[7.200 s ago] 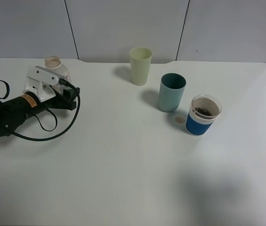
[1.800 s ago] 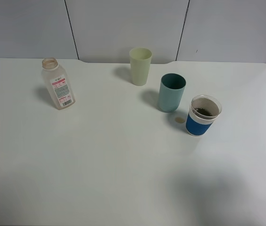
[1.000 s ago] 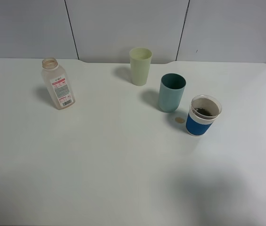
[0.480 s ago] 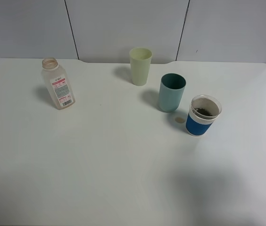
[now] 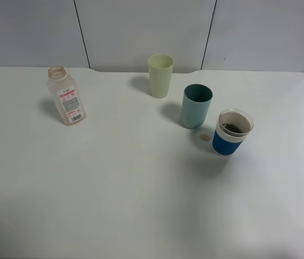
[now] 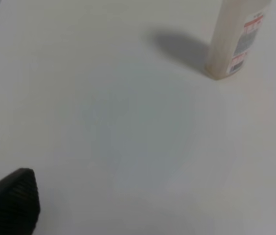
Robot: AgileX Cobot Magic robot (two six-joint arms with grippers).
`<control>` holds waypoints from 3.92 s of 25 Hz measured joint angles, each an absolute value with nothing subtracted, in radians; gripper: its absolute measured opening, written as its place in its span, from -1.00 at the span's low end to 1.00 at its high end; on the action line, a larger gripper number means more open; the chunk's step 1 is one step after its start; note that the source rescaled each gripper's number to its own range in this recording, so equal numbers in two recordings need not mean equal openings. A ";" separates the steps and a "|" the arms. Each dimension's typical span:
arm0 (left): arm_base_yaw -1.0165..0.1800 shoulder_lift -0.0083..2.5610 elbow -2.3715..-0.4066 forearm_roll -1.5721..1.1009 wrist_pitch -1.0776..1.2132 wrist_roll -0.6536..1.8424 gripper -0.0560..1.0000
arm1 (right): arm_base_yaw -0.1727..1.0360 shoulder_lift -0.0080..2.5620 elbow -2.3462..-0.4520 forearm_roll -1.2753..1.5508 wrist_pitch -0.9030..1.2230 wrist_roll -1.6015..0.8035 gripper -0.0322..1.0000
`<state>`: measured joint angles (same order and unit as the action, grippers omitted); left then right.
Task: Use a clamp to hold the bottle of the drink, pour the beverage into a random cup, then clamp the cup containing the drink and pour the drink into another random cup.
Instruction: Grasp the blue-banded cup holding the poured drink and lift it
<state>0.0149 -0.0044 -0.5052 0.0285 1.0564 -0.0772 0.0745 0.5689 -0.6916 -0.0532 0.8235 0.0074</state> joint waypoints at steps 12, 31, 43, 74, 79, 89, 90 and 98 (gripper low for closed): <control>0.015 -0.004 -0.505 0.028 1.056 -0.077 1.00 | 0.453 0.874 -0.693 -0.154 0.573 0.143 1.00; 0.015 -0.004 -0.505 0.028 1.056 -0.077 1.00 | 0.489 1.001 -0.693 -0.153 0.470 0.174 1.00; 0.015 -0.004 -0.505 0.028 1.056 -0.077 1.00 | 0.420 1.024 -0.546 -0.165 0.237 0.129 1.00; 0.015 -0.004 -0.505 0.028 1.056 -0.077 1.00 | 0.355 1.024 -0.143 -0.272 -0.039 0.443 1.00; 0.015 -0.004 -0.505 0.028 1.056 -0.077 1.00 | 0.309 1.024 -0.100 -0.269 -0.116 0.443 1.00; 0.015 -0.004 -0.505 0.028 1.056 -0.077 1.00 | 0.262 1.024 -0.074 -0.156 -0.250 0.285 1.00; 0.015 -0.004 -0.505 0.028 1.056 -0.077 1.00 | 0.262 1.024 -0.074 -0.101 -0.256 0.230 1.00; 0.015 -0.004 -0.505 0.028 1.056 -0.077 1.00 | 0.262 1.024 -0.074 0.298 -0.262 -0.131 1.00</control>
